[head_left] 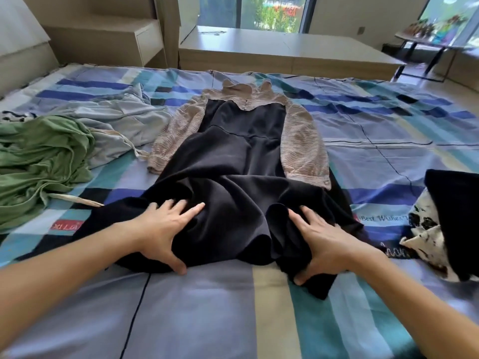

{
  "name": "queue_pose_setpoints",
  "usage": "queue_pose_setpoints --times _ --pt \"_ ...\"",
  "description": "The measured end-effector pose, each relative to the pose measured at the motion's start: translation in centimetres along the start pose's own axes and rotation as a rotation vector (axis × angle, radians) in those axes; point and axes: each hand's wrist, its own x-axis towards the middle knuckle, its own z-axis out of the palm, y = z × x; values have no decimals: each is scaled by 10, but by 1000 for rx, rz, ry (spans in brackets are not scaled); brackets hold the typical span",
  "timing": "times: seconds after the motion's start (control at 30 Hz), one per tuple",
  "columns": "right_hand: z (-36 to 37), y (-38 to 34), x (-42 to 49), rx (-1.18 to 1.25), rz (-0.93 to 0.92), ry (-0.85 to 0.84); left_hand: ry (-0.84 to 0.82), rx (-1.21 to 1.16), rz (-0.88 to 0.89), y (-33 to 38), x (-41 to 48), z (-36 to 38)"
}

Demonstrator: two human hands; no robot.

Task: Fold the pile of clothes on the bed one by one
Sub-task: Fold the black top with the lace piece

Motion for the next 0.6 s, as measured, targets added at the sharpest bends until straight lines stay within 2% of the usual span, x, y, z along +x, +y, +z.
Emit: queue_pose_setpoints --times 0.07,0.1,0.17,0.27,0.33,0.37,0.4,0.47,0.5,0.53,0.6 --pt "-6 0 5 -79 -48 82 141 22 47 -6 5 -1" --pt "-10 4 6 -100 -70 147 252 -29 72 -13 8 -5" --pt "-19 10 4 -77 -130 302 359 -161 110 -27 1 -17" --pt "-42 29 -15 177 -217 378 293 -422 235 -38 -21 -44" --pt "-58 47 -42 396 -224 304 233 -535 219 -40 -46 -61" --pt "-64 56 -59 508 -198 257 145 -572 219 -41 -59 -67" --pt "-67 65 -75 601 -166 192 5 -606 239 -40 -72 -71" --pt "-63 78 -90 690 -139 -41 -286 -603 250 -31 -90 -74" --pt "-59 81 -89 677 -124 -140 -343 -583 256 -27 -91 -73" --pt "-54 83 -85 639 -113 -204 -334 -586 257 -23 -89 -70" --pt "-46 84 -76 621 -69 -200 -151 -608 205 -21 -75 -63"
